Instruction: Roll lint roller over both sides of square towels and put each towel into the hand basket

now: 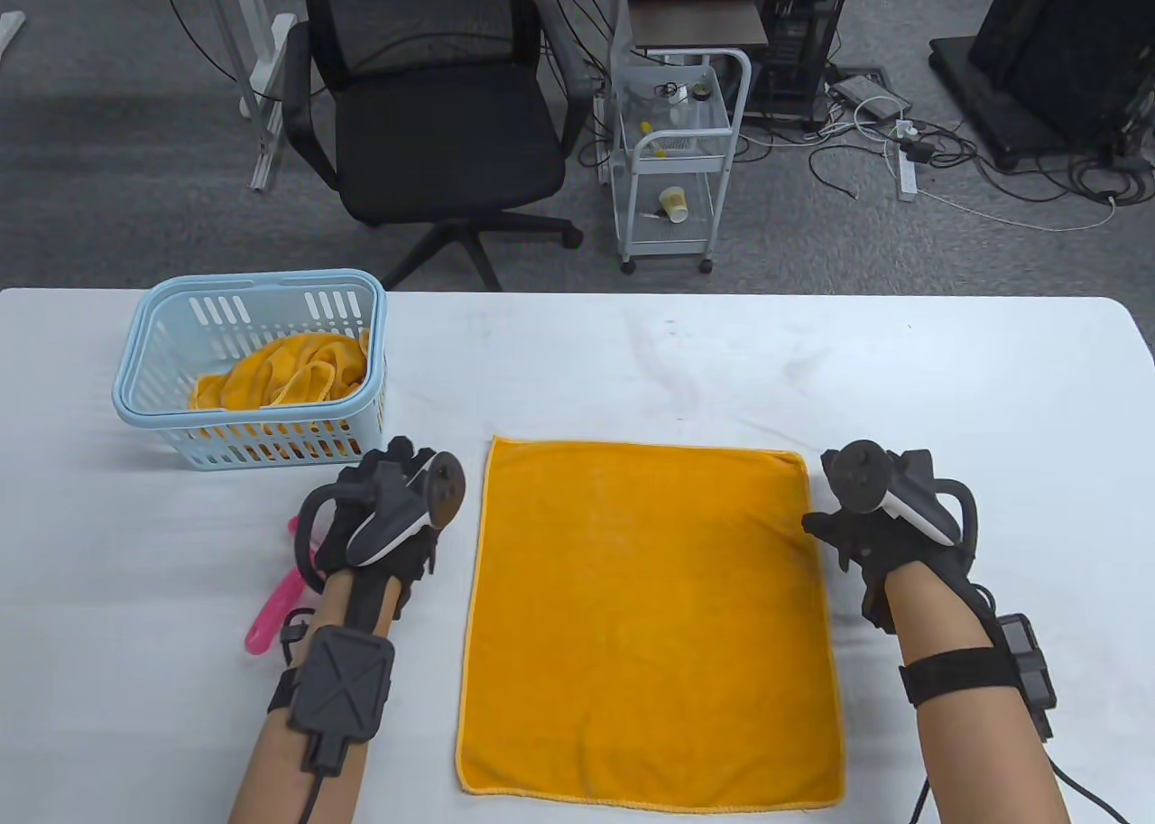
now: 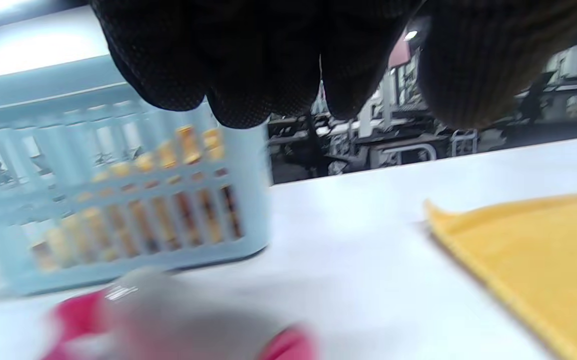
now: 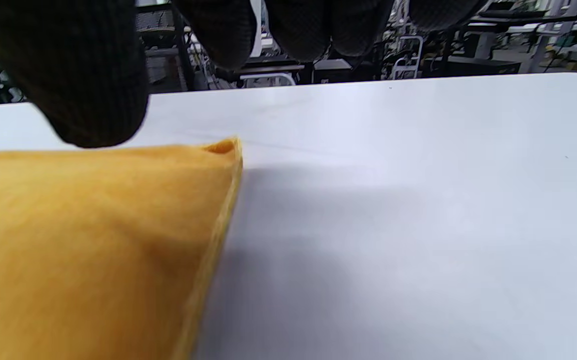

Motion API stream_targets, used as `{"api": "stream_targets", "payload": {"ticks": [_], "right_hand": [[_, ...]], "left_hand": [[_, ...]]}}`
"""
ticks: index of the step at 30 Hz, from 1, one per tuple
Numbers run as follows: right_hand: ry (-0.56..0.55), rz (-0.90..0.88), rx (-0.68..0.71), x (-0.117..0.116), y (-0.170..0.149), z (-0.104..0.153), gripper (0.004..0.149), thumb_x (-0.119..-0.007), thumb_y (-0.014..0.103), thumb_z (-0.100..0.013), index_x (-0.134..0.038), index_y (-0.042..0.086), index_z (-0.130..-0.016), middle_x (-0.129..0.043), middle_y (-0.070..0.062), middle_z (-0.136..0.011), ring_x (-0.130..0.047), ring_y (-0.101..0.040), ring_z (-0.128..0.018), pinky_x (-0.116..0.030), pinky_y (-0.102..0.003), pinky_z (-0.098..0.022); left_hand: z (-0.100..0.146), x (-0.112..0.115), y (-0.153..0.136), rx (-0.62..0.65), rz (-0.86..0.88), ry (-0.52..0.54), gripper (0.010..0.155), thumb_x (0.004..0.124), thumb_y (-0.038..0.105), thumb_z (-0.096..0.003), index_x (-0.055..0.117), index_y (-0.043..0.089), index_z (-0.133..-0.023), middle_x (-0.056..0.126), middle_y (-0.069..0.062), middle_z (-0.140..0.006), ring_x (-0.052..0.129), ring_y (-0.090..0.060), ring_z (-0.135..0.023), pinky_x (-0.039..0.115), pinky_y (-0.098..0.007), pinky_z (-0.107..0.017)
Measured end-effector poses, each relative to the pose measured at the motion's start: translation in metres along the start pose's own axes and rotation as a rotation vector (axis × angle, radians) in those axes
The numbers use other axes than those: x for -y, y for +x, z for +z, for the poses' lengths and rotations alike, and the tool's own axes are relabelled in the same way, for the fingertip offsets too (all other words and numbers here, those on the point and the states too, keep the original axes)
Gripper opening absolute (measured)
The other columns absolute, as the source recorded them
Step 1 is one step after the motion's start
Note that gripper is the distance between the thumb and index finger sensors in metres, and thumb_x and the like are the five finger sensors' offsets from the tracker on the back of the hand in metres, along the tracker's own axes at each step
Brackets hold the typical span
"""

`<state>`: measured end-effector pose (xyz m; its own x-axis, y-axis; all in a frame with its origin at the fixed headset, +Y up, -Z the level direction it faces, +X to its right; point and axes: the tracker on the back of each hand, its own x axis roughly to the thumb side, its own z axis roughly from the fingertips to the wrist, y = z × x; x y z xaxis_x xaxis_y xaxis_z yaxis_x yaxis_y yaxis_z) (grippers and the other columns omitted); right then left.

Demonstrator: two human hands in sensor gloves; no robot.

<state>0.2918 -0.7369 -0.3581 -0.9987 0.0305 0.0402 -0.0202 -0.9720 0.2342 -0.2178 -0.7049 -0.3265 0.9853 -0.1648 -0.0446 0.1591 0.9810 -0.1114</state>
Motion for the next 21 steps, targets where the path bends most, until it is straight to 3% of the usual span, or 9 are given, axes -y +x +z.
{"api": "stream_targets", "payload": {"ticks": [6,11,15,21], "right_hand": [[0.165,0.05,0.097,-0.035,-0.001,0.034,0.097,-0.088,0.063,-0.043,-0.041,0.019,-0.116,-0.036,-0.022,-0.118,-0.041,-0.054,-0.105,-0.047,-0.074,-0.068],[0.196,0.047,0.127,-0.058,0.001,0.037,0.098,-0.088,0.063,-0.043,-0.04,0.018,-0.115,-0.036,-0.023,-0.117,-0.042,-0.054,-0.105,-0.047,-0.073,-0.068],[0.203,0.051,0.114,-0.061,-0.002,0.035,0.098,-0.089,0.063,-0.043,-0.04,0.017,-0.115,-0.035,-0.023,-0.117,-0.041,-0.055,-0.105,-0.046,-0.073,-0.068],[0.193,0.051,0.114,-0.061,-0.002,0.034,0.098,-0.089,0.062,-0.042,-0.042,0.017,-0.115,-0.036,-0.023,-0.117,-0.043,-0.054,-0.105,-0.047,-0.073,-0.068]], "left_hand": [[0.027,0.034,-0.068,-0.128,0.045,-0.178,0.096,0.084,0.068,-0.0368,0.045,0.022,-0.111,0.04,-0.013,-0.122,0.059,-0.049,-0.109,0.06,-0.066,-0.073],[0.038,0.061,-0.088,-0.185,0.042,-0.275,0.103,0.086,0.067,-0.0353,0.039,0.016,-0.112,0.035,-0.017,-0.122,0.055,-0.051,-0.109,0.058,-0.068,-0.074],[0.039,0.076,-0.092,-0.213,0.047,-0.303,0.099,0.087,0.065,-0.0367,0.043,0.015,-0.111,0.041,-0.018,-0.12,0.06,-0.05,-0.107,0.06,-0.066,-0.073],[0.033,0.087,-0.098,-0.25,0.08,-0.311,0.069,0.082,0.056,-0.0452,0.064,0.024,-0.104,0.06,-0.01,-0.116,0.072,-0.043,-0.103,0.064,-0.063,-0.072]]}}
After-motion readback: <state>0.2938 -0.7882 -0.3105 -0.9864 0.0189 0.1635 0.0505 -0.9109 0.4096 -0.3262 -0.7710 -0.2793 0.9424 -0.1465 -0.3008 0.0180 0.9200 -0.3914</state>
